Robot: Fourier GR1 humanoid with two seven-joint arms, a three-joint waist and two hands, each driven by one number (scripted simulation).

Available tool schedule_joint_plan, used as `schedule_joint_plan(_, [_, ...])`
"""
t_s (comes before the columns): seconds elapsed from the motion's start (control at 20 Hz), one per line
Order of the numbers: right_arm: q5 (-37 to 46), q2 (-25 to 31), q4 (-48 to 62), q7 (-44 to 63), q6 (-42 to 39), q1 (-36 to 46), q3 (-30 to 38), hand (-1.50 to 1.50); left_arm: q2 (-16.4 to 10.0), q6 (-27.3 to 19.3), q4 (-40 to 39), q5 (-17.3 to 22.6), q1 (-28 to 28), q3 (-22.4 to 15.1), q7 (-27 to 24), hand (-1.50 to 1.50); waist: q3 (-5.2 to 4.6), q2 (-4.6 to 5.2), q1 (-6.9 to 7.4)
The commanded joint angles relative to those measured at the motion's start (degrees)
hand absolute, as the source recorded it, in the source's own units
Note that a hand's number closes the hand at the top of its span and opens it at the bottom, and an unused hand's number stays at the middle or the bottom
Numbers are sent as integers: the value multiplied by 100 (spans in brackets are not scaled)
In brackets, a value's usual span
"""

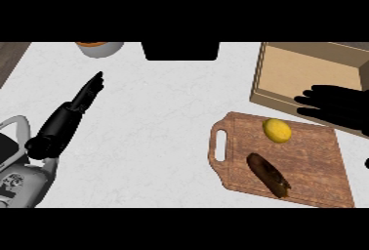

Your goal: Pick the lemon from the cutting board and place it in the cardboard box

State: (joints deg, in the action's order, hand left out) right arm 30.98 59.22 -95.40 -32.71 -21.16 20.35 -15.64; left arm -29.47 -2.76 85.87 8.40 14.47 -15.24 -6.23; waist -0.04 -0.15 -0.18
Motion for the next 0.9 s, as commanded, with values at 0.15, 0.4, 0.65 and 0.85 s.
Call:
schedule_joint_plan(0.15, [619, -433, -889, 932, -396, -618, -39, -150, 184, 141, 105, -160, 37, 269, 266, 0, 3, 3, -21])
schedule_joint_plan(0.4, [1227, -963, -735, 1012, -350, -847, -146, -150, 166, 478, 102, -223, -80, 565, 120, 0, 4, 14, 14])
schedule_joint_plan(0.65, [1656, -1372, -1104, 1409, -576, -766, -3, -150, 476, 516, 144, -496, -147, 566, 116, 0, 3, 13, 11])
schedule_joint_plan(0.85, [2144, -1587, -421, 832, -131, -842, 94, -150, 447, 700, 321, -578, -344, 781, 117, 0, 5, 14, 36])
